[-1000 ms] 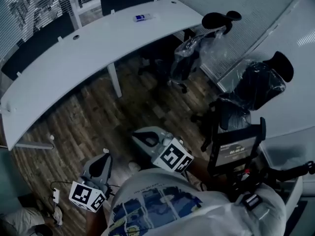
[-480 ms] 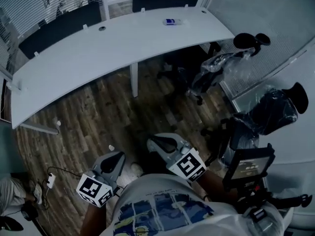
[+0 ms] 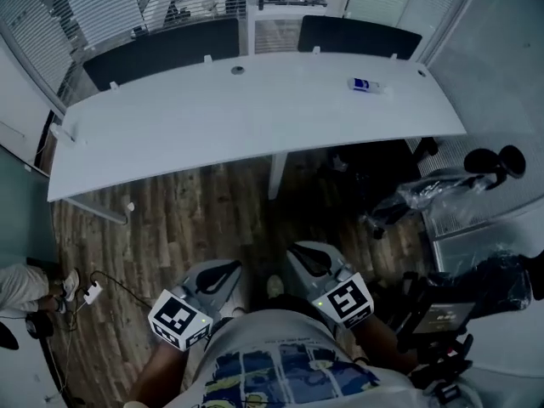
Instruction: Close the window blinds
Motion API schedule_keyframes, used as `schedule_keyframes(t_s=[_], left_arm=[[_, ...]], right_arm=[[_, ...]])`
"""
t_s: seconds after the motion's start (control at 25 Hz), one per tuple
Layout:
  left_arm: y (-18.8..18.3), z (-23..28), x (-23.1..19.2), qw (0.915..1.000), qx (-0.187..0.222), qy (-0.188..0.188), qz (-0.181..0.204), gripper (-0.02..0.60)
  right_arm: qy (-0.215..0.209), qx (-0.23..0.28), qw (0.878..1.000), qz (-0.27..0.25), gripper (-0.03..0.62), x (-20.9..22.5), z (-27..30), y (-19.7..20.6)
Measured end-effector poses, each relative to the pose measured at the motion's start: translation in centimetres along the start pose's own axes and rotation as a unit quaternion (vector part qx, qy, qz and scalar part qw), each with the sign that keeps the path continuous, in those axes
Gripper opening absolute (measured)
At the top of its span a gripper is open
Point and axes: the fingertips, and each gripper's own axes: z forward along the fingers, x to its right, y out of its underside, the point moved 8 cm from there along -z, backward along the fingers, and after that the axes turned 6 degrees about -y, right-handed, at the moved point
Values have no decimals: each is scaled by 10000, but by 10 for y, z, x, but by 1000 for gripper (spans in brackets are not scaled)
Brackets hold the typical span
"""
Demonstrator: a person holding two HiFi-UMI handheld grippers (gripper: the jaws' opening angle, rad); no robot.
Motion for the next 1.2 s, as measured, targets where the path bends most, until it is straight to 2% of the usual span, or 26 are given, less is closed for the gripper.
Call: schedule_keyframes(t_s=[0.28,0.48,0.6,0.88,1.08,1.2], left_arm=[[-35,59,-21,9995,183,-255,62,2],[-38,74,-48,9995,43,-306,-109,2],[-39,80,-78,9993,80,-285,-219,2],[-64,97,-164,9997,191,-115,-65,2],[-80,103,-221,9993,256,163,239,2],[-78,103,-256,9996,211,100,140,2]], right_arm=[[-192,6,9998,-73,18,75,20,-3],[-271,-62,9996,99,18,102,47,-2],[-202,-85,9997,99,18,117,69,-10],[190,-112,9997,95,18,155,126,-43],[530,40,9984,214,18,182,176,-65],[586,84,9978,297,18,198,206,-76]])
